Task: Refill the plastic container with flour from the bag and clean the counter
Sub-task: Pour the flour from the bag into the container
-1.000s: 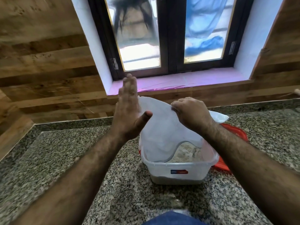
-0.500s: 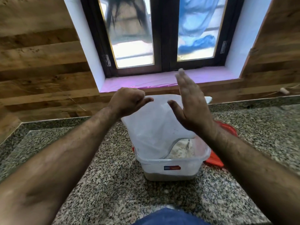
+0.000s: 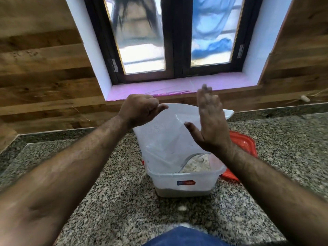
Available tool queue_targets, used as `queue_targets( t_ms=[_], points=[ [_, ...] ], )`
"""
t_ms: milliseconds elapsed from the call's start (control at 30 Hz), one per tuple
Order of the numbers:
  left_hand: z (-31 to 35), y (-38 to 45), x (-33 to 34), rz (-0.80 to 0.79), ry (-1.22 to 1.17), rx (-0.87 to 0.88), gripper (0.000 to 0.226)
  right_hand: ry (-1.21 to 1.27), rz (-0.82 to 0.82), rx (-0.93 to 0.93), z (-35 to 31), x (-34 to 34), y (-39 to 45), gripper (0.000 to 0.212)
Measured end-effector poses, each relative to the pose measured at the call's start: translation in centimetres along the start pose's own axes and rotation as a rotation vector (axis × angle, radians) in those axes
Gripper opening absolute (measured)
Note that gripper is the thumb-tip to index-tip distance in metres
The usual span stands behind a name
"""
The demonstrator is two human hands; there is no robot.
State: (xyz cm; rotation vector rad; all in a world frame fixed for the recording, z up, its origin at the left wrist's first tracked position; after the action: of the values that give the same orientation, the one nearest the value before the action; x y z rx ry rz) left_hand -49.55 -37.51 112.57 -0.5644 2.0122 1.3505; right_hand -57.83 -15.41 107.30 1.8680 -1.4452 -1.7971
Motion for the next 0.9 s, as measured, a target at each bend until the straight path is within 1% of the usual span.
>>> queue_targets(
  t_ms=[33,100,133,200,267,333,400,433,500,533,567,633,667,767,800,867,900],
  points=[
    [0.4,0.0,0.0,0.016,0.02,0.025,0.056,0.008,-0.036,0.009,-0.1,0.0,0.3,0.089],
    [1.0,0.2,0.2,0.025,0.061,0.072,0.056,0.001,-0.178,0.041,0.0,0.7,0.8,0.095],
    [1.3,0.3,0.3,0.022,0.082,0.088,0.056,-0.027,-0.19,0.046,0.2,0.9,0.9,0.095],
    [1.4,0.4,0.3,0.044,0.105,0.113,0.054,-0.07,-0.153,0.074,0.9,1.0,1.1,0.083],
    [1.5,0.3,0.2,0.071,0.105,0.129,0.051,-0.068,-0.157,0.124,1.4,0.6,1.8,0.06],
    [1.7,0.3,0.1,0.089,0.084,0.129,0.049,-0.125,-0.118,0.072,1.1,0.3,2.5,0.046],
    [1.8,0.7,-0.1,0.075,0.072,0.039,0.048,-0.168,-0.051,-0.003,0.8,0.1,2.9,0.038],
    [1.8,0.9,-0.3,0.057,0.1,-0.043,0.055,-0.171,-0.024,-0.022,0.7,-0.1,3.0,0.035],
    [2.1,1.1,-1.3,0.059,0.138,-0.206,0.084,-0.174,0.042,-0.047,0.5,-0.5,3.2,0.031],
    [2.6,1.0,-1.7,0.063,0.12,-0.259,0.094,-0.172,0.078,-0.058,0.4,-0.7,3.4,0.03],
    [3.2,0.7,-1.8,0.025,0.081,-0.299,0.1,-0.17,0.105,-0.074,0.3,-0.9,3.5,0.028],
    [4.2,-0.6,-0.9,-0.143,-0.027,-0.369,0.113,-0.181,0.131,-0.11,0.1,-0.8,3.4,0.028],
    [4.4,-1.3,-0.8,-0.172,-0.053,-0.382,0.116,-0.189,0.129,-0.125,0.0,-0.6,3.3,0.028],
    [4.5,-2.5,-1.9,-0.02,0.033,-0.32,0.107,-0.192,0.128,-0.13,-0.3,-0.3,3.0,0.029],
    [4.3,-2.5,-1.8,-0.039,0.033,-0.304,0.104,-0.187,0.134,-0.132,-0.4,-0.4,3.0,0.029],
    [3.9,-2.5,-1.1,-0.194,0.008,-0.307,0.1,-0.181,0.138,-0.166,-0.8,-0.4,3.1,0.027],
    [3.6,-2.6,-0.8,-0.214,0.03,-0.3,0.096,-0.18,0.136,-0.189,-1.1,-0.5,3.3,0.026]
  ],
)
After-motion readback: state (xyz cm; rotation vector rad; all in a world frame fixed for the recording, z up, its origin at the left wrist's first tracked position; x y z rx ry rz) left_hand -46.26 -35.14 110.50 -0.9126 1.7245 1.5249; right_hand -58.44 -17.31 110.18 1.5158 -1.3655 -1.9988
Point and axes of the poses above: each hand's wrist, its own y-axis towards the middle knuckle, its own x-axis out of the palm, z = x × y, the point moved 5 cm from there along y, towards the middle knuckle, and after that the axes turned 8 degrees about x, right-handed, at the moved point
